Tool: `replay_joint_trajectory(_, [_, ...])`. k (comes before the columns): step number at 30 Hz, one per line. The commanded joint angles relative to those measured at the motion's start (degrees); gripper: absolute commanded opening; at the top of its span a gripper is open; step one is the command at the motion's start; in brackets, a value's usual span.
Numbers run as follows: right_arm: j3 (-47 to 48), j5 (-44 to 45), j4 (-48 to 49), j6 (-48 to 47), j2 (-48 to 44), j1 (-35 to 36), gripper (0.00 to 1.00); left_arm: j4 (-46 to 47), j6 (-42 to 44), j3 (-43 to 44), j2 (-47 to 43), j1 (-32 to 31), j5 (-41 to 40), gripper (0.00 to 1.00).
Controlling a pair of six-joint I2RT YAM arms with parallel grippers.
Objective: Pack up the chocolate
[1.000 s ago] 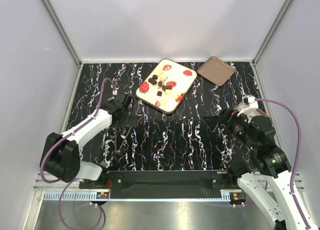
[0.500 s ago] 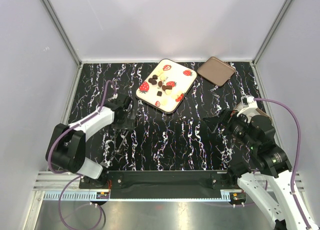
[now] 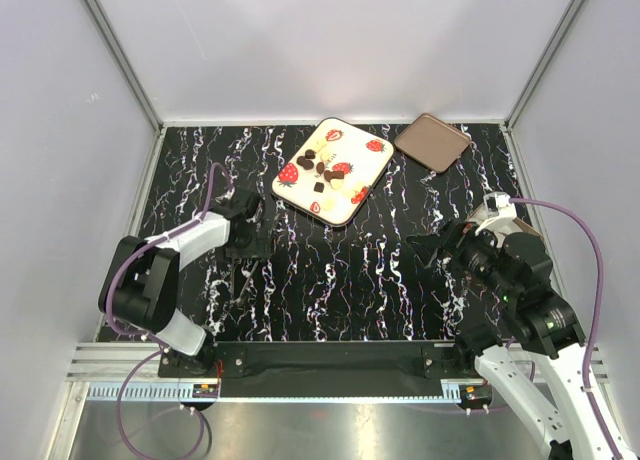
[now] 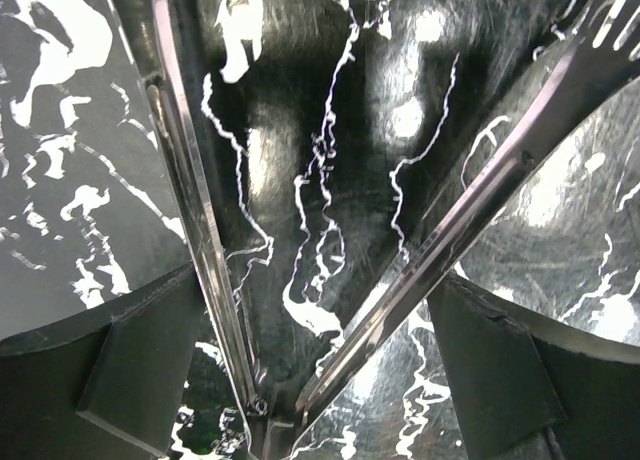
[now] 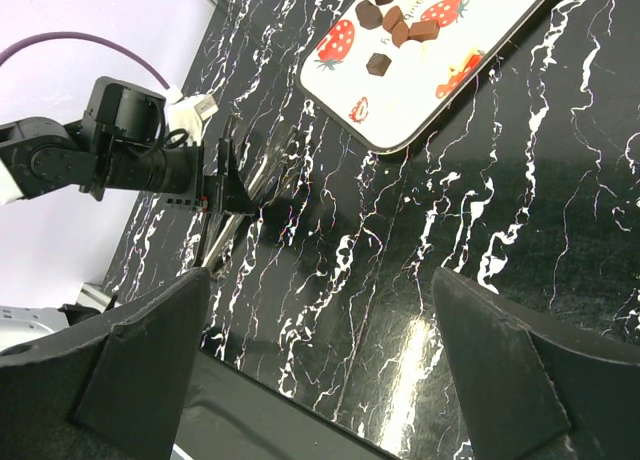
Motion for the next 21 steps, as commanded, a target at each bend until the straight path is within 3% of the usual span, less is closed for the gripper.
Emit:
replay_joint_trajectory(1, [1.43,-0.11,0.22,-1.55,-0.61,-0.18,1.0,4.41,-1.56,-1.7,0.92,0.41,1.68,0.94])
replay_joint_trajectory(14, [1.52,-0.11,0.13,-1.64,-0.09,-0.18,1.0,4.42,-3.14,-2.85,1.18,0.41,-2.18,0.84])
replay_joint_trajectory(21, [1.78,-0.19,-0.13,-0.41,-0.09,-0.18,1.0,-2.16,-2.09,2.59,-2.15,0.24,-2.71,0.73])
